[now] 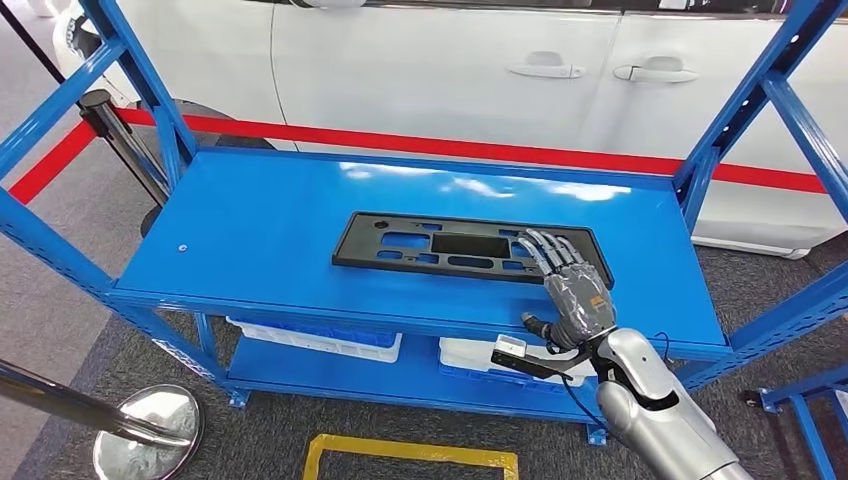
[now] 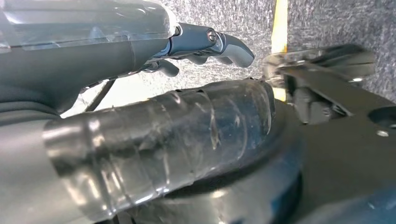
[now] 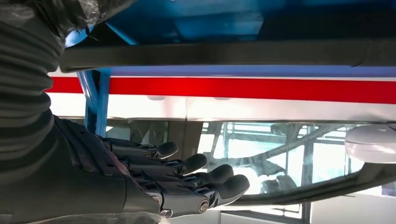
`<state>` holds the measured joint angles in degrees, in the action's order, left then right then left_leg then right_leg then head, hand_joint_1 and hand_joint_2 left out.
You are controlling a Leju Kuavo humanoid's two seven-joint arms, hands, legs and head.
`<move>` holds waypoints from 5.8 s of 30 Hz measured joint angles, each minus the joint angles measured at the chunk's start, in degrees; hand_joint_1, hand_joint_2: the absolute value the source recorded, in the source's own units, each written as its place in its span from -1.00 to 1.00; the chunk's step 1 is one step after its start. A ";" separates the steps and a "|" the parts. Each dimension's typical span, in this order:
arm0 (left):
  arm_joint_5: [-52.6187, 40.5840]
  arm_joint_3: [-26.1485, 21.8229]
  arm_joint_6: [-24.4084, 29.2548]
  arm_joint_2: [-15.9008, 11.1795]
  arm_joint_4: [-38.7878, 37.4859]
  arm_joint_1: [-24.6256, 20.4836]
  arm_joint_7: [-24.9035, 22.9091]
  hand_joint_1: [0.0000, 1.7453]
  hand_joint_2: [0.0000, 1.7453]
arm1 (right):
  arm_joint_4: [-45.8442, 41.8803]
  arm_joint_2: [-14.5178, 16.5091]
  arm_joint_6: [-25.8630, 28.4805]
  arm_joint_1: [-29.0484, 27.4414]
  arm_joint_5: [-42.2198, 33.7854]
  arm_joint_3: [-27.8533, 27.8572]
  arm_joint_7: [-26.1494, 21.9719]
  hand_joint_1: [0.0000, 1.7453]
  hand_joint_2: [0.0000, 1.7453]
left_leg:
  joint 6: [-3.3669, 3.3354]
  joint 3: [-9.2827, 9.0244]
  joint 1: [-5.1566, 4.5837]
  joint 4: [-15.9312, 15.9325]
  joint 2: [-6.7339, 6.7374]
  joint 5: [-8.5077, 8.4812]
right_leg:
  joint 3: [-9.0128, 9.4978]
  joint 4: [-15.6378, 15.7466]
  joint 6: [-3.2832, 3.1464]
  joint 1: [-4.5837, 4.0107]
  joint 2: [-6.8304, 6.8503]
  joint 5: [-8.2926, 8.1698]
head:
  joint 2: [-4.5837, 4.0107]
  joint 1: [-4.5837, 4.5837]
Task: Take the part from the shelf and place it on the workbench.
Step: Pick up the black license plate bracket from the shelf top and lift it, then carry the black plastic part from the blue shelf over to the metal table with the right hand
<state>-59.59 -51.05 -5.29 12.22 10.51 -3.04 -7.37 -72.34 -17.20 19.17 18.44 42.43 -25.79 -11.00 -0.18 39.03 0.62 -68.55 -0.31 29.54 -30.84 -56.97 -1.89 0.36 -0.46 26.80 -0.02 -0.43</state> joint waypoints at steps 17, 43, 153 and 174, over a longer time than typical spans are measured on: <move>-1.81 -0.04 0.00 -0.05 -0.01 -0.12 -0.48 -1.00 -1.00 | 9.23 3.83 2.61 -0.11 9.26 -1.64 2.07 -1.00 1.00 | -2.34 -8.66 -0.06 11.09 -0.06 -2.22 | -6.15 -5.32 3.24 0.61 0.43 -0.32 | 0.00 -0.13; 0.02 -1.31 0.59 -0.07 -0.04 -0.24 0.42 -1.00 1.00 | 16.02 8.30 3.61 2.66 8.60 -3.17 2.34 1.00 1.00 | -1.17 -5.77 -0.24 10.15 0.10 -3.99 | -1.06 -0.95 0.45 -0.50 -0.54 0.06 | 0.00 -0.18; -5.66 -8.13 -1.23 -2.54 1.79 0.79 1.90 -1.00 1.00 | -37.73 -13.20 -10.98 -7.50 -7.61 -4.74 -14.49 1.00 1.00 | -3.29 -3.89 -1.13 11.36 -1.87 -6.32 | -5.60 -14.36 1.87 0.09 0.09 5.60 | 0.00 0.09; -5.52 -8.44 -1.29 -2.38 1.57 1.68 4.26 -1.00 1.00 | -38.74 -15.11 -9.52 -9.23 -10.16 -2.32 -12.50 1.00 1.00 | -0.21 -9.53 0.08 9.86 3.86 -0.16 | -4.25 -2.24 2.69 0.20 8.26 -2.66 | 0.01 -0.01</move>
<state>-65.12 -59.49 -6.58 9.85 12.09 -1.36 -3.11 -111.08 -32.30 9.65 9.21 32.27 -28.11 -23.50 -0.38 29.51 0.70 -58.69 3.56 29.38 -35.09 -59.21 0.80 0.56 7.81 24.13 -0.02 -0.44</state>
